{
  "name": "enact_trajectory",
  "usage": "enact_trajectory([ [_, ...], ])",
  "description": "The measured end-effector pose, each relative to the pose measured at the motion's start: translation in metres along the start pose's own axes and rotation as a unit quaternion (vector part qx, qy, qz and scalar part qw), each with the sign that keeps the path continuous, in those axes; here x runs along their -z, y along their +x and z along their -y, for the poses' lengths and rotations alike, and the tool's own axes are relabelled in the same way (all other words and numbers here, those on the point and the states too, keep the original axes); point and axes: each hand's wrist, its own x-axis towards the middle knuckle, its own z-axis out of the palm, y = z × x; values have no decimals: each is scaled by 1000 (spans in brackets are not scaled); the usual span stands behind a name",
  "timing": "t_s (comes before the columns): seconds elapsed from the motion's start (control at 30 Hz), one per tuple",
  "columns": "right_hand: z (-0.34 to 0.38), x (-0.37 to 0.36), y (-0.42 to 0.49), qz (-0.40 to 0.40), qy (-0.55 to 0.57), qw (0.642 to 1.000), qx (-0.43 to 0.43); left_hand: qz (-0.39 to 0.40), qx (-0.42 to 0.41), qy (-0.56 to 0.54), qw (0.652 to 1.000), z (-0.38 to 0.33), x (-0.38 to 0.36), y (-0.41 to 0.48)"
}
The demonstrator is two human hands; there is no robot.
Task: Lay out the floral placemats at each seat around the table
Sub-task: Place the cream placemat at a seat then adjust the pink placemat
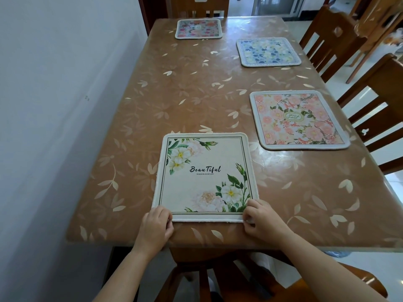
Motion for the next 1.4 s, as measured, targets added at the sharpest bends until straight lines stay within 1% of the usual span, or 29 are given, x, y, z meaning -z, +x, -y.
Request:
enact_trajectory([
  [0.4,1,1,-1,13,5,1000,4,-3,-5,5,1000,2,2,-3],
  [0.67,-4,2,-1,57,13,998,-27,-13,33,-39,999,9,-3,-6],
  [0.9,0,2,0,55,9,998,-36,-17,45,-37,998,8,-5,-6],
  [1.4,4,1,1,15,6,1000,-18,-34,47,-32,998,4,-2,-8],
])
